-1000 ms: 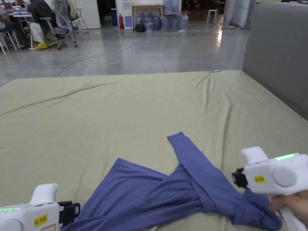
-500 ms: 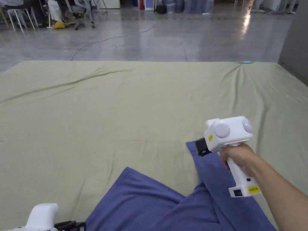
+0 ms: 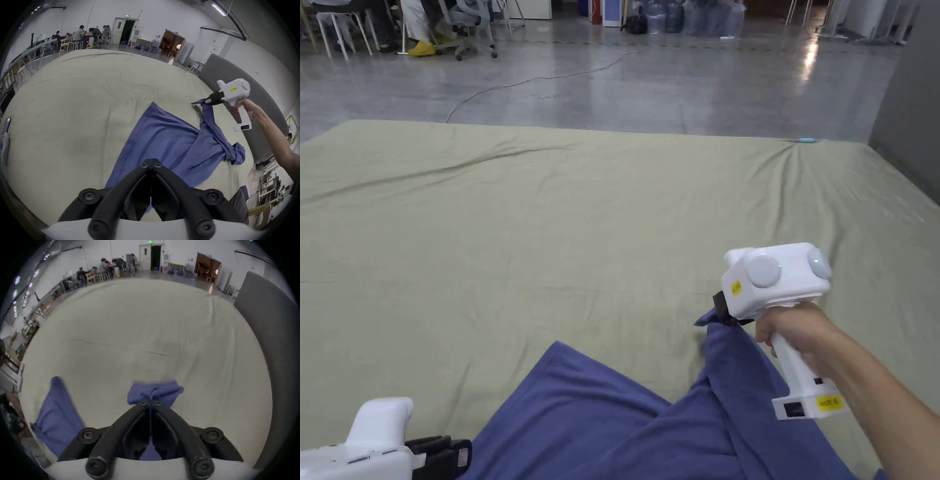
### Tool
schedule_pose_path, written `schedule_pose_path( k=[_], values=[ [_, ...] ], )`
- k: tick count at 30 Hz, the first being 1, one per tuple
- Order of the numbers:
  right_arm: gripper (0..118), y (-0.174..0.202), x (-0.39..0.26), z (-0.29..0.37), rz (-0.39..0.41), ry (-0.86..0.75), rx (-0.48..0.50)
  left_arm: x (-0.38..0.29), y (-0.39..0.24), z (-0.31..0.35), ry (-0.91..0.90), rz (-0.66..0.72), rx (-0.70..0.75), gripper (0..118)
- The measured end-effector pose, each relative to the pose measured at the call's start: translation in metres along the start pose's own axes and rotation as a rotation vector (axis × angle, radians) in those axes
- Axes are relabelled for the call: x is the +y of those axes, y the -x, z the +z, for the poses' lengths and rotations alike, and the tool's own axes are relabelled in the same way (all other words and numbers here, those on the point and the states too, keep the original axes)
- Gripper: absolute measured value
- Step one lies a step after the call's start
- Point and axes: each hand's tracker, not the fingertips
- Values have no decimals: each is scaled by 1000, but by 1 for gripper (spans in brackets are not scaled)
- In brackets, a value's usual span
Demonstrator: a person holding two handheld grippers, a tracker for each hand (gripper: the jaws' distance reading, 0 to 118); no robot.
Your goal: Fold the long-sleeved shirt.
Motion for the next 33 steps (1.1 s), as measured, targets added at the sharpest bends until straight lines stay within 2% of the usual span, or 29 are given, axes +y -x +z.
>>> schedule_pose_path(
  k=[3, 6, 12, 16, 17, 18, 19, 20, 22, 23, 24, 25, 26, 27, 28, 29, 30, 31, 32, 33],
  values=[
    [0, -1, -45, 75, 74, -70, 38, -1, -7, 7, -8, -14, -14, 0],
    [0, -2, -103, 127, 93, -64, 110, -6, -11, 12, -17, -36, -19, 0],
    [0, 1, -199, 126, 66, 94, 134, -22, -18, 20, 12, -26, -22, 0],
    [4, 1, -219, 121, 31, 119, 121, -29, -21, 29, 9, -7, -20, 0],
    [20, 1, -219, 129, 17, 94, 126, -26, -15, 32, 4, -9, -10, 0],
    [52, 1, -216, 139, 3, 58, 137, -27, -15, 36, -1, -13, -4, 0],
    [97, 1, -214, 147, 6, 28, 137, -27, -15, 39, -7, -14, -2, 0],
    [111, 2, -208, 162, 10, -24, 139, -28, -14, 42, -13, -12, -2, 0],
    [108, 2, -197, 180, -4, -111, 94, -29, -12, 45, -17, -10, 9, 0],
    [96, 3, -193, 186, -13, -126, 50, -32, -12, 45, -18, -13, 27, 0],
    [62, 4, -185, 192, 2, -137, 20, -34, -11, 45, -15, -16, 52, 0],
    [0, 6, -182, 191, 16, -144, 7, -36, -10, 45, -13, -17, 61, 0],
    [0, 9, -180, 193, 49, -157, -89, -40, -8, 46, -12, -18, 62, 0],
    [0, 15, -178, 190, 8, -145, -30, -44, -5, 46, -12, -14, 72, 0],
    [0, 19, -175, 191, 11, -136, -21, -48, -2, 45, -10, -6, 87, 0],
    [0, 23, -175, 190, 12, -125, 7, -52, 3, 43, 4, 5, 121, 16],
    [0, 29, -175, 190, 9, -137, 33, -56, 9, 40, 23, 18, 147, 44],
    [0, 35, -175, 190, 8, -140, 45, -59, 15, 36, 45, 30, 159, 87],
    [0, 32, -174, 189, 10, -136, 52, -63, 22, 29, 69, 44, 177, 105],
    [0, 38, -173, 188, 18, -133, 55, -66, 28, 23, 84, 58, 197, 110]
  ],
)
